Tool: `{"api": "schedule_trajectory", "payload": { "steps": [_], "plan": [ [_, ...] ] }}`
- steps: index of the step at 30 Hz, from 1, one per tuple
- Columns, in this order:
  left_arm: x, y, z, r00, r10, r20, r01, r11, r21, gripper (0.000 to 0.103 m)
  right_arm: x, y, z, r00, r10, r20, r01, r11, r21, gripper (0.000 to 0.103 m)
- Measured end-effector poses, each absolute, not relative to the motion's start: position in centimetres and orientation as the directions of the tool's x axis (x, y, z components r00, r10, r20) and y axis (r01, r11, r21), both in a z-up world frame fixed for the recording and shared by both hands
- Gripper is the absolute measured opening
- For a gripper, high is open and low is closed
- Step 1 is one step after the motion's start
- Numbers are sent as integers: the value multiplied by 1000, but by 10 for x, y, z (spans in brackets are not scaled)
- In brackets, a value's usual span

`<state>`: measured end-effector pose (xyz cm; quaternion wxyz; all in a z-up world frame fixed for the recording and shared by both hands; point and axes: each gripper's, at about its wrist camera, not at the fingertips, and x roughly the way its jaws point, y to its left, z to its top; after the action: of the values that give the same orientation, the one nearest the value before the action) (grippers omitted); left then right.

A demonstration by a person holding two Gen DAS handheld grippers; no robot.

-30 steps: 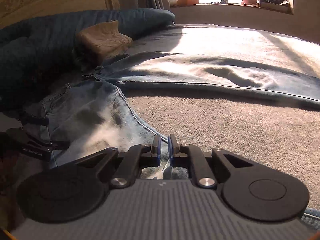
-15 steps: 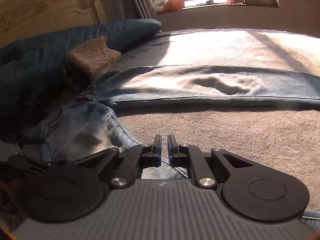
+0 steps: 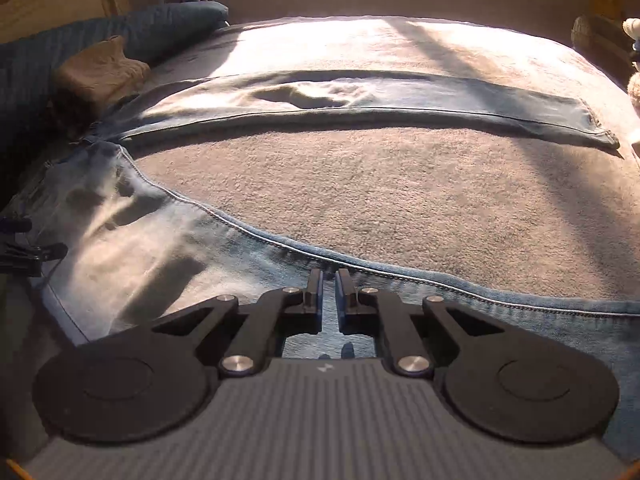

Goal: Fold clothes

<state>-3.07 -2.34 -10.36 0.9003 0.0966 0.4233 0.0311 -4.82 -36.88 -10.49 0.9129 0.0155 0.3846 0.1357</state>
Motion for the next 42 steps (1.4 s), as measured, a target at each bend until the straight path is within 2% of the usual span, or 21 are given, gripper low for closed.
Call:
{"api": "schedule_trajectory", "payload": {
  "steps": [4,7,10,16,19,22,26,32,35,38,42],
  "plan": [
    [-32,-22,-103,638,139,-758,14,981,192,103,-52,-319,-120,593,384,-708,-406,902,150,5],
    [-34,-19,-103,632,139,-762,2,983,181,103,-60,-324,-132,582,328,-744,-408,909,81,4],
    [-36,-16,-103,629,141,-764,-6,984,176,103,-72,-367,-126,611,205,-764,-303,953,13,4],
    [-38,-13,-103,627,139,-766,-9,985,172,103,-102,-491,-124,599,-152,-787,56,987,-147,4],
    [-39,-13,-103,626,145,-766,-12,984,176,103,-113,-521,-116,585,-227,-778,206,970,-128,9],
    [-37,-16,-103,620,161,-768,-12,981,195,103,-116,-506,-105,636,-167,-753,175,982,-70,9],
    [-30,-23,-100,598,182,-780,-2,974,226,103,-94,-441,-93,688,67,-723,-28,997,66,9],
    [-21,-34,-98,560,224,-797,15,960,280,103,-57,-355,-91,639,355,-682,-294,932,210,9],
    [-17,-39,-98,546,242,-802,18,954,300,103,-51,-350,-101,606,369,-705,-287,928,238,9],
    [-14,-40,-97,528,247,-813,11,955,298,103,-54,-372,-118,590,303,-748,-196,953,231,10],
    [-11,-38,-97,504,242,-829,-6,961,277,103,-67,-430,-128,625,203,-754,-42,973,227,9]
  ]
}}
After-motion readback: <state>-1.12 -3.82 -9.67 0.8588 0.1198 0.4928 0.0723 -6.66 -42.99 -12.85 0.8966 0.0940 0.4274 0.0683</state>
